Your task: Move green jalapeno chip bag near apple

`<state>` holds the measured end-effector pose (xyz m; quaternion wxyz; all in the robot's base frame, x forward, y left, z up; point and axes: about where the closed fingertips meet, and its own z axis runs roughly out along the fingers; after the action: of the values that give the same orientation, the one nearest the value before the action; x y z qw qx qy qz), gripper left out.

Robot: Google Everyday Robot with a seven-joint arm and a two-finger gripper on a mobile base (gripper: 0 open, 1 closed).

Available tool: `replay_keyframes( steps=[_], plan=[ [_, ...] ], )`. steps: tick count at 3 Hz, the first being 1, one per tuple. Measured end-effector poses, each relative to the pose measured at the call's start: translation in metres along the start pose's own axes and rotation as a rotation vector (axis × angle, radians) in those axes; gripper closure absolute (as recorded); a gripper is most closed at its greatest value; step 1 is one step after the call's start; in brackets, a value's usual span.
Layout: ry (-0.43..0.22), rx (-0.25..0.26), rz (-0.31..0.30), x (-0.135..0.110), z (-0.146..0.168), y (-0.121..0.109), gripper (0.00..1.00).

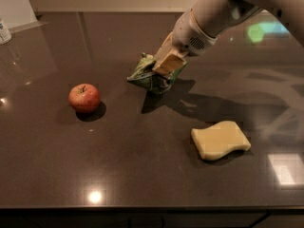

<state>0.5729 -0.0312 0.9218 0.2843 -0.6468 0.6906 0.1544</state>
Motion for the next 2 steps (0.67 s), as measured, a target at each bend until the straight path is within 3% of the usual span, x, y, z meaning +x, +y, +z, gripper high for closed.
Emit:
replay_keyframes(
  steps=[1,2],
  plan=[
    [-0.058,-0.081,-0.139,-0.021,0.006,0.036,1.0],
    [-0.082,-0.111,-0.255,-0.037,0.015,0.061,1.0]
  ],
)
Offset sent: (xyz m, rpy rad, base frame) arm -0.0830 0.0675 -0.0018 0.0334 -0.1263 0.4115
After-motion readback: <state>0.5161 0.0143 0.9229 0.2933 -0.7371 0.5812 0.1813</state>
